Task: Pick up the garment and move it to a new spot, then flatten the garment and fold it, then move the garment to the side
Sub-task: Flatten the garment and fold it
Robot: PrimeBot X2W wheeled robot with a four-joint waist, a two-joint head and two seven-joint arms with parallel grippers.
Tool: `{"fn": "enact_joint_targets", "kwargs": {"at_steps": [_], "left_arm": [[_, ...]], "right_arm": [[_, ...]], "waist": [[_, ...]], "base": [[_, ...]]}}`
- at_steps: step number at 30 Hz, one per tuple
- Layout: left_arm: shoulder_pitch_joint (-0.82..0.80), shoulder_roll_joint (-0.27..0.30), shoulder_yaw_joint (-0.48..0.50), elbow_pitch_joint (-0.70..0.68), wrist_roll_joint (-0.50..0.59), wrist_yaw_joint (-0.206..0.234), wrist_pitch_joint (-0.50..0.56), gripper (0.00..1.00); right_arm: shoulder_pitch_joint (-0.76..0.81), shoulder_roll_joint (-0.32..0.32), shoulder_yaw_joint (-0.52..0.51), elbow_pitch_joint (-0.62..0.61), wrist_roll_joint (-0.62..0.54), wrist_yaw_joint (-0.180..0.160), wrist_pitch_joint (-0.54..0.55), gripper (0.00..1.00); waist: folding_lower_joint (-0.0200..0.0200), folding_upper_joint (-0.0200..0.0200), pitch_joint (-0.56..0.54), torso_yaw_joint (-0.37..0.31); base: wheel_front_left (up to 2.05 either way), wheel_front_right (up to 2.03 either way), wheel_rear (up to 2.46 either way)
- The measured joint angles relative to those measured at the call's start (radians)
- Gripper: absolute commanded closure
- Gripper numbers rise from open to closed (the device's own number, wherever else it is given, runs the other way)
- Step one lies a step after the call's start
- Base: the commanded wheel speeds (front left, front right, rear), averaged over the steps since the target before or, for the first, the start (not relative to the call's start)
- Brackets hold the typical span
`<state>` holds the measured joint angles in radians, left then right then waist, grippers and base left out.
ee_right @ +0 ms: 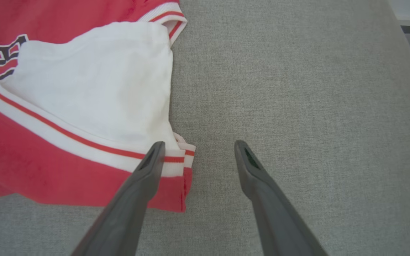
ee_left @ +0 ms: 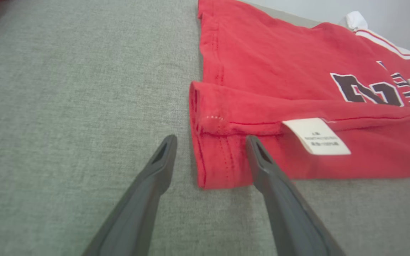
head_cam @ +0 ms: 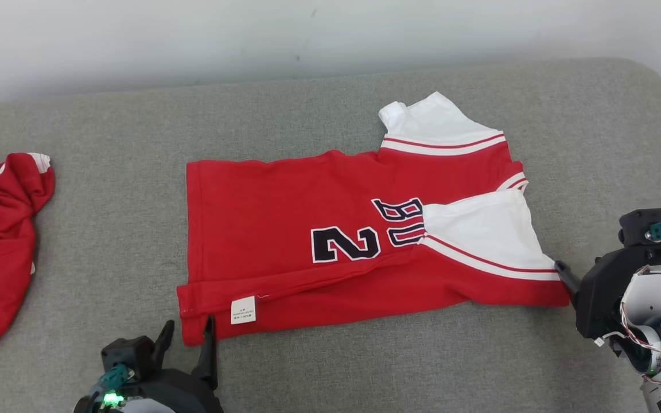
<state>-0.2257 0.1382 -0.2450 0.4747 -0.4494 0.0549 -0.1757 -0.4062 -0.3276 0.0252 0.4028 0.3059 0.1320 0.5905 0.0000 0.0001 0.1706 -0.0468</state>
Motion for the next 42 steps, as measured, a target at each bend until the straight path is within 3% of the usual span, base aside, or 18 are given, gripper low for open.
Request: {"fn": "enact_joint_targets", "kwargs": {"at_steps": [10,16,17,18,19,20,21,32,42], "left_arm": [[-0.042,0.012,-0.037,0.019,0.042,0.058,0.092,0.00],[-0.065,0.008,-0.057,0.034,0.044,0.058,0.123,0.00],[-0.068,0.005,-0.058,0.036,0.043,0.057,0.127,0.11],[-0.070,0.004,-0.061,0.038,0.042,0.051,0.132,0.34],[-0.073,0.003,-0.063,0.040,0.041,0.050,0.135,0.73],[-0.074,0.003,-0.065,0.041,0.040,0.048,0.137,1.00],[-0.075,0.003,-0.066,0.042,0.034,0.041,0.142,1.00],[-0.004,0.009,-0.080,0.027,0.013,0.025,0.151,1.00],[0.122,0.035,-0.090,-0.062,0.002,0.053,0.198,1.00]], "right_arm": [[-0.026,0.037,-0.014,0.030,-0.035,0.000,0.076,0.00],[-0.039,0.055,-0.021,0.075,-0.017,0.000,0.142,0.00],[-0.040,0.057,-0.026,0.079,-0.015,0.000,0.150,0.00],[-0.040,0.059,-0.030,0.081,-0.012,0.000,0.154,0.01],[-0.040,0.061,-0.035,0.082,-0.010,0.000,0.156,0.55],[-0.039,0.062,-0.037,0.082,-0.009,0.000,0.156,0.73],[-0.038,0.063,-0.039,0.081,-0.008,0.000,0.155,1.00],[0.068,0.070,-0.094,0.019,0.021,0.000,0.113,1.00],[0.228,0.082,-0.160,-0.117,0.034,0.000,0.149,1.00]], "waist": [[0.0000,-0.0001,0.032,0.003],[-0.0001,-0.0003,0.051,0.017],[-0.0001,-0.0004,0.052,0.020],[-0.0002,-0.0004,0.054,0.023],[-0.0002,-0.0004,0.055,0.026],[-0.0002,-0.0004,0.056,0.028],[-0.0001,-0.0004,0.056,0.030],[0.0000,-0.0001,-0.011,0.030],[0.0000,-0.0001,-0.093,0.016]], "base": [[0.00,0.00,0.00],[0.00,0.00,0.00],[0.00,0.00,0.00],[0.00,0.00,0.00],[0.00,0.00,0.00],[0.00,0.00,0.00],[0.00,0.00,0.00],[0.00,0.00,0.00],[0.00,0.00,0.00]]}}
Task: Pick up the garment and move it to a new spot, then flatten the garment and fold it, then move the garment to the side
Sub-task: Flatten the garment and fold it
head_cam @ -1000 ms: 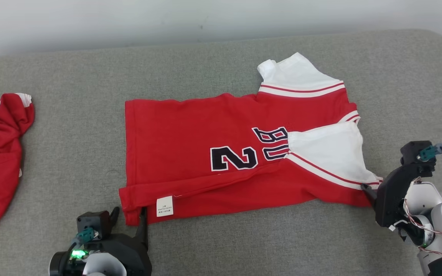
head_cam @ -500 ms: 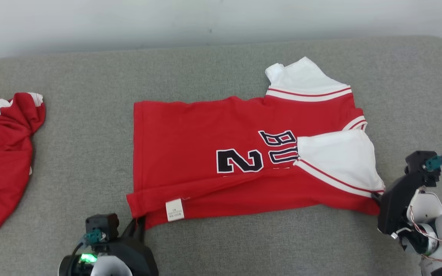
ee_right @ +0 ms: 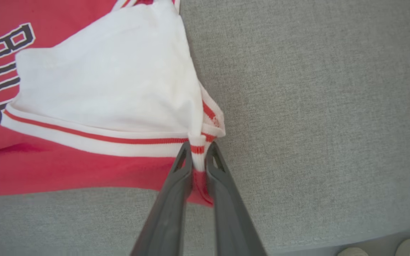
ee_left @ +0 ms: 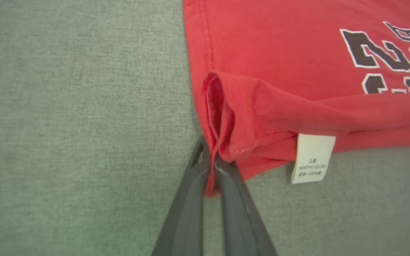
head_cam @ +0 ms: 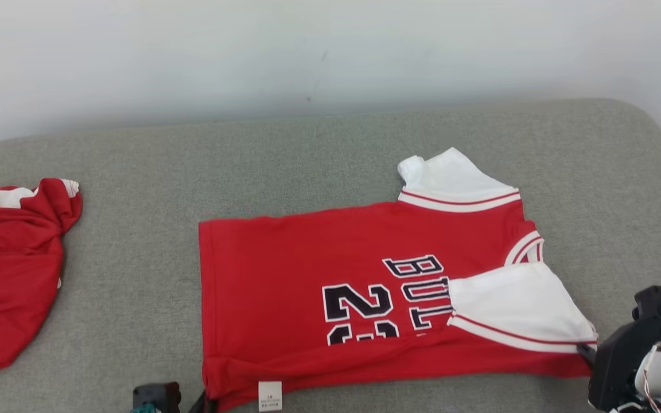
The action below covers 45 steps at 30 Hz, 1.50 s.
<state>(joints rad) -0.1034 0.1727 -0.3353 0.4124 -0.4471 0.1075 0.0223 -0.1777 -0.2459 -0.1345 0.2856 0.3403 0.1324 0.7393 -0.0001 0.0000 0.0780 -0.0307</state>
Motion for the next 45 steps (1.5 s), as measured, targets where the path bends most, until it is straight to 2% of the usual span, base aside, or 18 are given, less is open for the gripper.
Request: {"fn": "enact_joint_targets", "kwargs": {"at_steps": [5,7,8,9,10,11,20,22,29,36,45], "left_arm": [[0.058,0.007,-0.002,-0.051,-0.016,0.019,0.022,1.00],[0.071,0.011,-0.003,-0.064,-0.019,0.022,0.028,0.50],[0.073,0.013,-0.002,-0.070,-0.018,0.026,0.027,0.00],[0.074,0.016,-0.002,-0.074,-0.018,0.030,0.027,0.00],[0.075,0.018,-0.002,-0.078,-0.018,0.033,0.027,0.00],[0.077,0.021,-0.001,-0.083,-0.018,0.034,0.021,0.00],[0.064,0.046,0.030,-0.118,-0.018,0.053,0.004,0.00],[0.029,0.068,0.045,-0.133,-0.020,0.057,0.012,0.00],[-0.102,0.091,0.061,-0.160,-0.020,0.058,0.057,0.00],[-0.349,0.080,0.051,-0.080,-0.035,0.018,0.143,0.00],[-0.596,0.055,0.013,0.079,-0.035,-0.020,0.240,0.00]], "right_arm": [[0.066,0.026,-0.019,-0.049,-0.001,0.000,0.023,1.00],[0.081,0.034,-0.024,-0.057,-0.011,0.000,0.028,1.00],[0.086,0.039,-0.027,-0.060,-0.015,0.000,0.030,1.00],[0.090,0.045,-0.030,-0.062,-0.016,0.000,0.035,0.95],[0.094,0.050,-0.034,-0.065,-0.018,0.000,0.036,0.56],[0.096,0.055,-0.039,-0.068,-0.019,0.000,0.036,0.00],[0.058,0.047,-0.048,-0.099,-0.053,0.000,0.002,0.00],[0.007,0.028,-0.041,-0.103,-0.062,0.000,0.000,0.00],[-0.141,-0.006,-0.002,-0.083,-0.064,0.000,0.006,0.00],[-0.430,-0.019,0.090,0.051,-0.047,0.000,0.005,0.00],[-0.696,-0.046,0.186,0.235,-0.072,0.000,-0.017,0.00]], "waist": [[0.0000,0.0000,-0.015,-0.006],[0.0000,0.0000,-0.016,-0.007],[0.0000,0.0000,-0.016,-0.006],[0.0000,0.0000,-0.016,-0.005],[0.0000,0.0000,-0.015,-0.004],[0.0000,0.0000,-0.015,-0.003],[0.0000,0.0000,-0.005,0.006],[0.0001,0.0000,0.006,0.008],[0.0002,0.0000,0.043,0.015],[0.0003,0.0001,0.130,0.023],[0.0004,0.0002,0.247,0.033]], "base": [[0.00,0.00,0.00],[0.00,0.00,0.00],[0.00,0.00,0.00],[0.00,0.00,0.00],[0.00,0.00,0.00],[0.00,0.00,0.00],[0.00,0.00,0.00],[0.00,0.00,0.00],[0.00,0.00,0.00],[0.00,0.00,0.00],[0.00,0.00,0.00]]}}
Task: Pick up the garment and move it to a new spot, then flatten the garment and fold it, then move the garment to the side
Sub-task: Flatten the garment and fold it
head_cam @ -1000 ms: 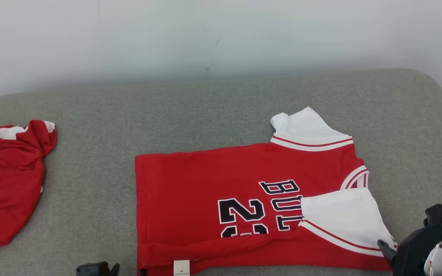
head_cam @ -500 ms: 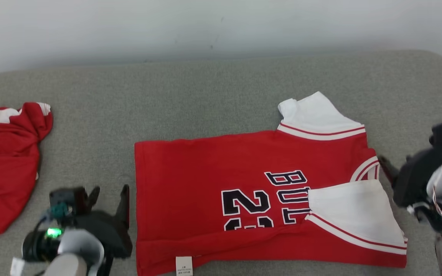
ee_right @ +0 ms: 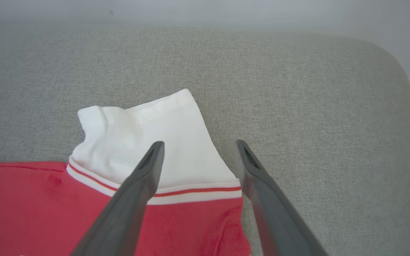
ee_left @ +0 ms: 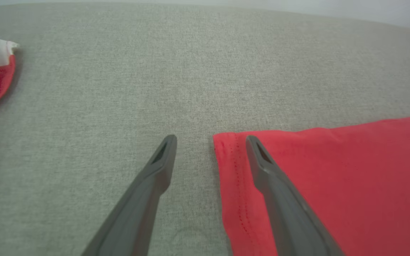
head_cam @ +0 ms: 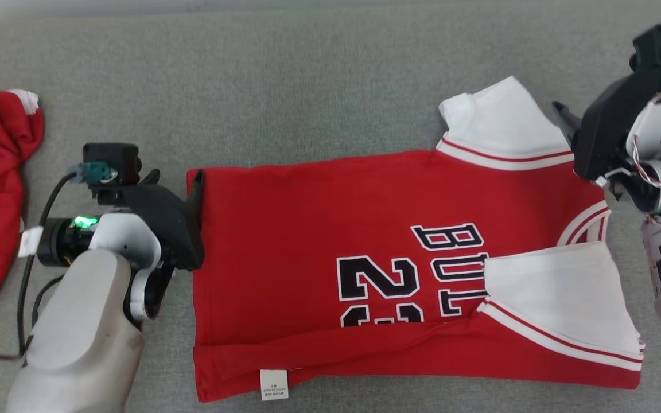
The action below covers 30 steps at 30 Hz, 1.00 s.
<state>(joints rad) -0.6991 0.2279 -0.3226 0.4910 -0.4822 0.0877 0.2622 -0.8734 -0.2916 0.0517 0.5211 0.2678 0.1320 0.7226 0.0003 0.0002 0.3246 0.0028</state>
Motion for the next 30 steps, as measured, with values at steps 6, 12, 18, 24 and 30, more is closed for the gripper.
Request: {"fn": "enact_joint_targets", "kwargs": {"at_steps": [6,12,18,24,30], "left_arm": [[-0.080,-0.003,-0.027,0.067,0.007,-0.015,0.052,0.00],[-0.111,-0.009,-0.045,0.095,-0.010,-0.045,0.121,0.00],[-0.134,-0.007,-0.057,0.096,-0.024,-0.080,0.170,0.95],[-0.174,0.004,-0.058,0.088,-0.050,-0.098,0.217,1.00],[-0.189,-0.001,-0.063,0.056,-0.058,-0.103,0.230,1.00]], "right_arm": [[-0.100,-0.010,0.060,0.091,-0.004,0.000,-0.033,0.00],[-0.143,-0.022,0.111,0.166,0.011,0.000,-0.055,0.00],[-0.175,-0.044,0.138,0.228,0.021,0.000,-0.072,0.00],[-0.228,-0.071,0.156,0.274,0.029,0.000,-0.111,0.00],[-0.277,-0.082,0.163,0.326,0.040,0.000,-0.152,0.00]], "waist": [[0.0001,0.0000,0.059,0.009],[-0.0003,-0.0001,0.083,0.025],[-0.0003,-0.0001,0.096,0.033],[-0.0003,-0.0001,0.123,0.038],[-0.0004,-0.0002,0.157,0.056]], "base": [[0.00,0.00,0.00],[0.00,0.00,0.00],[0.00,0.00,0.00],[0.00,0.00,0.00],[0.00,0.00,0.00]]}}
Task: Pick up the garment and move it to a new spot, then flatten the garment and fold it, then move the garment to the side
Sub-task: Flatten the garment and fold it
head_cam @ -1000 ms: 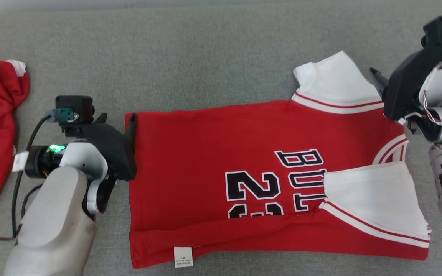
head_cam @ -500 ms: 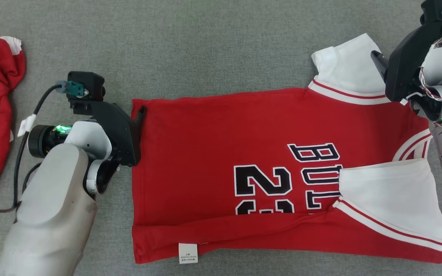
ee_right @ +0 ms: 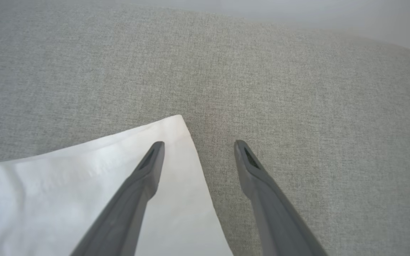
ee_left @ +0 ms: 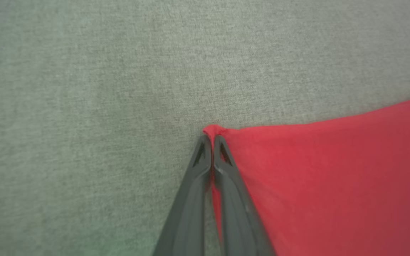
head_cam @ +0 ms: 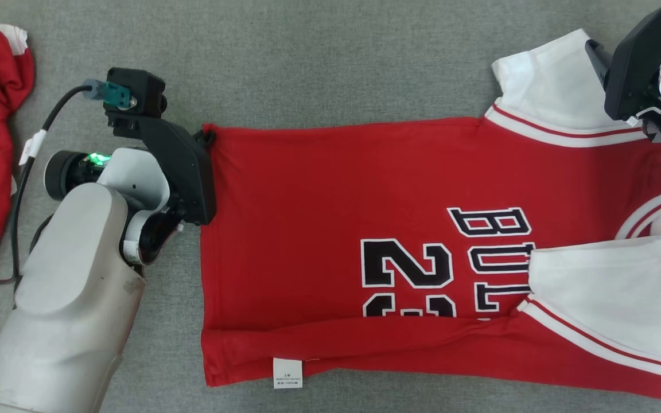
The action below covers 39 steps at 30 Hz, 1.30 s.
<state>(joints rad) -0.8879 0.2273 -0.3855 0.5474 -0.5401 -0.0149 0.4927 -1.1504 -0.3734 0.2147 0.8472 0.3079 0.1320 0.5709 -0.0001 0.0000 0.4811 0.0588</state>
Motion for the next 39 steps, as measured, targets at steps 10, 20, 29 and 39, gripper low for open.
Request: {"fn": "enact_joint_targets", "kwargs": {"at_steps": [10,20,29,39], "left_arm": [[-0.013,-0.024,-0.002,-0.036,-0.013,0.006,-0.019,1.00],[-0.010,-0.021,0.002,-0.027,0.017,0.054,-0.134,1.00],[0.006,-0.013,0.002,0.030,0.047,0.069,-0.243,1.00],[0.090,0.006,-0.024,0.029,0.065,0.068,-0.328,1.00]], "right_arm": [[-0.054,-0.003,0.028,0.083,0.020,0.000,0.026,0.07],[-0.064,-0.002,0.035,0.103,0.023,0.000,-0.103,1.00],[-0.022,0.003,0.091,0.061,0.076,0.000,-0.260,1.00],[0.144,-0.076,0.228,-0.121,0.229,0.000,-0.327,1.00]], "waist": [[-0.0001,-0.0002,0.049,0.033],[0.0002,0.0000,0.048,0.017],[0.0003,0.0001,0.005,-0.012],[0.0001,0.0001,-0.074,-0.040]], "base": [[0.00,0.00,0.00],[0.00,0.00,0.00],[0.00,0.00,0.00],[0.00,0.00,0.00]]}}
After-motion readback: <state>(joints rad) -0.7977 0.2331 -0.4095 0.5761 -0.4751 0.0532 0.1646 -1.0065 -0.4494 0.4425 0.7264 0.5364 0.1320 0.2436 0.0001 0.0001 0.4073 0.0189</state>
